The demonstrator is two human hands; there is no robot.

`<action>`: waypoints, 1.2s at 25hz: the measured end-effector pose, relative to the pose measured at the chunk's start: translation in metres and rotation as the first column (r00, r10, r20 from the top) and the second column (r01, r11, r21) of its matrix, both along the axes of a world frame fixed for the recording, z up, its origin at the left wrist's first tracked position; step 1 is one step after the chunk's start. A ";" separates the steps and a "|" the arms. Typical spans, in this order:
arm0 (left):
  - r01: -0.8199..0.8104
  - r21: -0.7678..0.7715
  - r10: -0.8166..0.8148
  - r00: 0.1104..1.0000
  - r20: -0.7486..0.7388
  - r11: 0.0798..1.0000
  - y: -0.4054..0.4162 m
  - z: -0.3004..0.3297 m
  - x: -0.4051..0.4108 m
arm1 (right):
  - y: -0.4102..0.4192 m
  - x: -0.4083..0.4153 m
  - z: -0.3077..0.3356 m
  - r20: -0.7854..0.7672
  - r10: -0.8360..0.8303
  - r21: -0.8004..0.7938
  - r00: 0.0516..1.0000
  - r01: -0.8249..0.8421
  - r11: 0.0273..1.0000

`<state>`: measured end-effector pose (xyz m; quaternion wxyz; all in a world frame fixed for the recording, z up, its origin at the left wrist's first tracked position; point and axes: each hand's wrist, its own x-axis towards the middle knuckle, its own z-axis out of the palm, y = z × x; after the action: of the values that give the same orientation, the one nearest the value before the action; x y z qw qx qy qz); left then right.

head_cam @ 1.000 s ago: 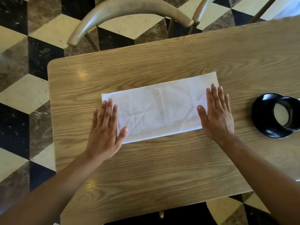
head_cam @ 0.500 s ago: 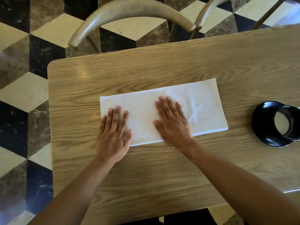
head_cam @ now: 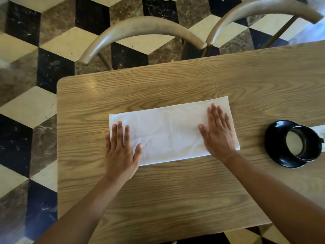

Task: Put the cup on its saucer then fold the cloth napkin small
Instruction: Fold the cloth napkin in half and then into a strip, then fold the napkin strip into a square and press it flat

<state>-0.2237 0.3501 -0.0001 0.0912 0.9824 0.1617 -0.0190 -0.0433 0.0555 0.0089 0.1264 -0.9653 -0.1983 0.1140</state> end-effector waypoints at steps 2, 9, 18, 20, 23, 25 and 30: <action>0.023 -0.040 -0.021 0.999 0.032 0.999 -0.016 0.006 0.029 | 0.037 -0.007 0.005 0.019 0.089 0.069 0.996 -0.090 0.994; 0.066 -0.013 -0.067 0.994 -0.087 0.998 -0.025 -0.009 0.061 | 0.070 -0.010 -0.012 0.029 0.233 -0.034 0.972 -0.232 0.972; -0.077 0.002 0.076 0.993 -0.086 0.997 0.001 -0.004 0.045 | -0.013 0.037 -0.017 0.014 0.034 -0.117 0.999 -0.032 0.993; -0.053 -0.026 0.050 0.992 -0.117 0.998 0.001 0.000 0.046 | -0.009 0.034 -0.012 -0.004 -0.047 0.001 0.999 0.047 0.999; -0.103 -0.136 0.093 0.993 -0.078 0.985 0.002 0.013 0.048 | -0.018 0.011 0.010 -0.005 -0.375 0.192 0.927 0.369 0.909; -0.164 -0.195 0.170 0.985 0.016 0.967 -0.007 0.025 0.053 | -0.025 -0.013 0.021 0.025 -0.540 0.142 0.841 0.532 0.835; 0.276 -0.230 -0.257 0.960 0.108 0.933 -0.079 0.045 0.069 | -0.027 -0.040 0.043 -0.183 -0.675 -0.042 0.714 0.681 0.731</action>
<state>-0.1543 0.2706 0.0449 0.2133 0.9767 0.0200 -0.0134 -0.0834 0.0290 0.0521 0.1908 -0.9538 0.1801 0.1465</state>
